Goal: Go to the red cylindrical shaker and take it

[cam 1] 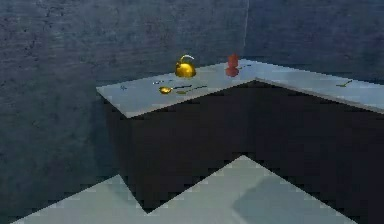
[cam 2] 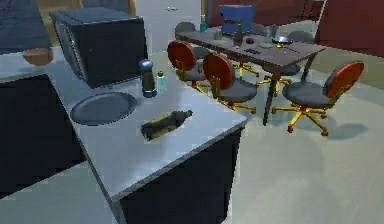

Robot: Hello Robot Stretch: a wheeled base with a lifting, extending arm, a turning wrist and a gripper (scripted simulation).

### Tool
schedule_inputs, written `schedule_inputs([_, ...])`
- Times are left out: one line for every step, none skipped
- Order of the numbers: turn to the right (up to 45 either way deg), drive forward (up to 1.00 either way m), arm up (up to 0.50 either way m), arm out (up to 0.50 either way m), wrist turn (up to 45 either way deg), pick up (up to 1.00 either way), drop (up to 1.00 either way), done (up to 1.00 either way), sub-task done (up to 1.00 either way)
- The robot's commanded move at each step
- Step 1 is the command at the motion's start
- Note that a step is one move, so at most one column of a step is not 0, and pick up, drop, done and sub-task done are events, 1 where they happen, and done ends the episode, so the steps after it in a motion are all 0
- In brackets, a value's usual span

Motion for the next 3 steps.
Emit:
schedule_inputs([0.0, 0.40, 0.00, 0.00, 0.0, 0.00, 0.00, 0.00, 0.00])
schedule_inputs([27.0, 0.00, 0.00, 0.00, 0.0, 0.00, 0.00, 0.00, 0.00])
schedule_inputs([0.0, 0.65, 0.00, 0.00, 0.0, 0.00, 0.00, 0.00, 0.00])
